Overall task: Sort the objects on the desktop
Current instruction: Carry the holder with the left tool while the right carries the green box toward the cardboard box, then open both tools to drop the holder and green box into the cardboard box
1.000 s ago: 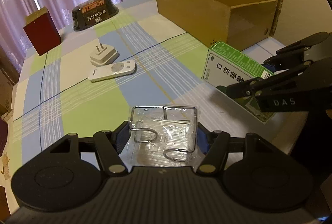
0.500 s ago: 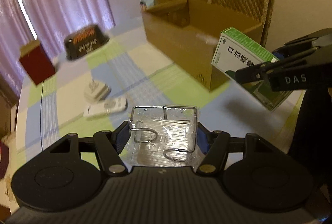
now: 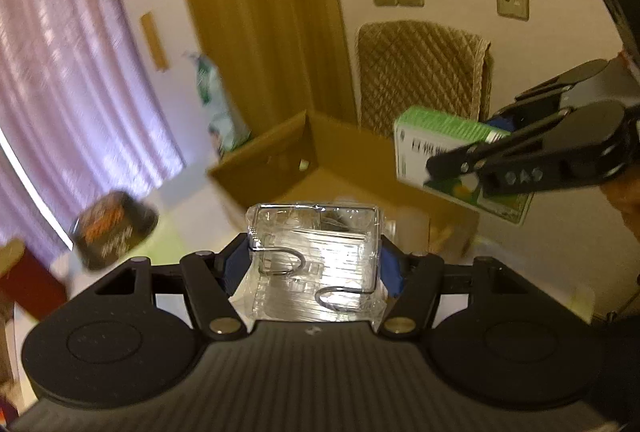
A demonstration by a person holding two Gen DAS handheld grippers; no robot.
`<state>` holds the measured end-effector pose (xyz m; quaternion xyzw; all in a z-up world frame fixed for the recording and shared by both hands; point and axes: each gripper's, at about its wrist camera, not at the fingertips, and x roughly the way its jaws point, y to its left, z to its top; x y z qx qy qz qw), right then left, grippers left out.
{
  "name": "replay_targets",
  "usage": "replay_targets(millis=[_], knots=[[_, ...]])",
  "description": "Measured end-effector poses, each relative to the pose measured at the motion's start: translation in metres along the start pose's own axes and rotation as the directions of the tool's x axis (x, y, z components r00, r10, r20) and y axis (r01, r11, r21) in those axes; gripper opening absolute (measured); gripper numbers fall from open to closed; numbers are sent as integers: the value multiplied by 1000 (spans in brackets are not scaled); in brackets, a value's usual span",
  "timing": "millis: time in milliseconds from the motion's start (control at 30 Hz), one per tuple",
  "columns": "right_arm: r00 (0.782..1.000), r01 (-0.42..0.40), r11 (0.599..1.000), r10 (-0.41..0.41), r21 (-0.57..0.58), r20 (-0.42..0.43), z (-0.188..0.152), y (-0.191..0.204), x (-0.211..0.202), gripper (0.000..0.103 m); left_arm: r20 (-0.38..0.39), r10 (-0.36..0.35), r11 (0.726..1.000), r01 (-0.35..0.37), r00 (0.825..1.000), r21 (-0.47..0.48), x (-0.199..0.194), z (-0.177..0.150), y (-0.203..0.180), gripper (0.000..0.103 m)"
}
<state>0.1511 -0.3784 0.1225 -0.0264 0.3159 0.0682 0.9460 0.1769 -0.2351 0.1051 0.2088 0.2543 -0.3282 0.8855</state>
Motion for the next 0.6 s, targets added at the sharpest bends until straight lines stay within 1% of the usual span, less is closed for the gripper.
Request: replay_targets(millis=[100, 167, 267, 367, 600], knots=[[1000, 13, 1000, -13, 22, -14, 7, -16, 15, 30, 11, -22, 999, 22, 1000, 27, 25, 17, -5, 61], [1000, 17, 999, -16, 41, -21, 7, -24, 23, 30, 5, -28, 998, 28, 1000, 49, 39, 22, -9, 61], [999, 18, 998, -16, 62, -32, 4, -32, 31, 30, -16, -44, 996, 45, 999, 77, 60, 21, -13, 61], [999, 20, 996, -17, 83, -43, 1, -39, 40, 30, -41, -55, 995, 58, 998, 79, 78, 17, -16, 61], [998, 25, 994, -19, 103, -64, 0, -46, 60, 30, -65, -74, 993, 79, 995, 88, 104, 13, -19, 61]])
